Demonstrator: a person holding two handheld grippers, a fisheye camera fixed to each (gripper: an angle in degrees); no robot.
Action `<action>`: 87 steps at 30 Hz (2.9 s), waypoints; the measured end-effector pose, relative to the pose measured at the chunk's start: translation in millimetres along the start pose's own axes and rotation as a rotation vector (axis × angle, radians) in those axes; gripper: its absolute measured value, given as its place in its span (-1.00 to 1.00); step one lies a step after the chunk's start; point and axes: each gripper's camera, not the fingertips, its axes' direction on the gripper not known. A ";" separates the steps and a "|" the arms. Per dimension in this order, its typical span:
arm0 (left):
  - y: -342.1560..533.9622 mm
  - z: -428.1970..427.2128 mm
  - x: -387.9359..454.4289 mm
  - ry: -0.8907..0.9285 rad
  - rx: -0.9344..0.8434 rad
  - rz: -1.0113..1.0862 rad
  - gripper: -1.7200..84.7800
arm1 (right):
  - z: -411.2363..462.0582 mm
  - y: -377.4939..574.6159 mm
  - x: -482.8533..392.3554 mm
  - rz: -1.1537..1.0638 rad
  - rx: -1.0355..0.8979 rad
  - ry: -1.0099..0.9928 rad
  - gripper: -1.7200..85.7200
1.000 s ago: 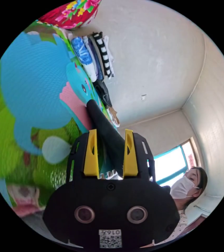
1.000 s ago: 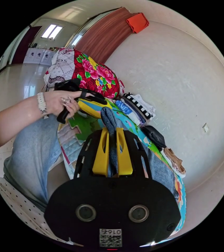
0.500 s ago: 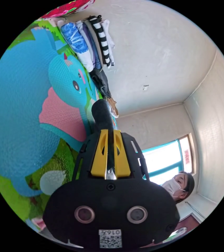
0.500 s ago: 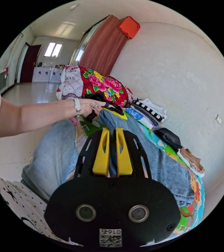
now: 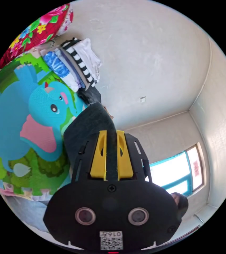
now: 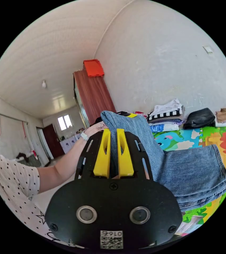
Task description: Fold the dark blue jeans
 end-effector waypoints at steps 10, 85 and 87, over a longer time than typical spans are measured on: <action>-10.8 302.7 73.6 0.104 -0.399 0.024 -0.98 | -145.6 59.9 184.7 0.365 0.184 0.333 -0.90; 391.1 201.8 269.9 -0.349 -0.399 1.027 -0.87 | 89.1 -82.3 411.5 -0.163 -0.794 0.666 -0.97; 397.2 198.3 267.4 -0.352 -0.376 1.034 -0.88 | 102.5 -64.9 431.0 -0.079 -0.888 0.600 -0.97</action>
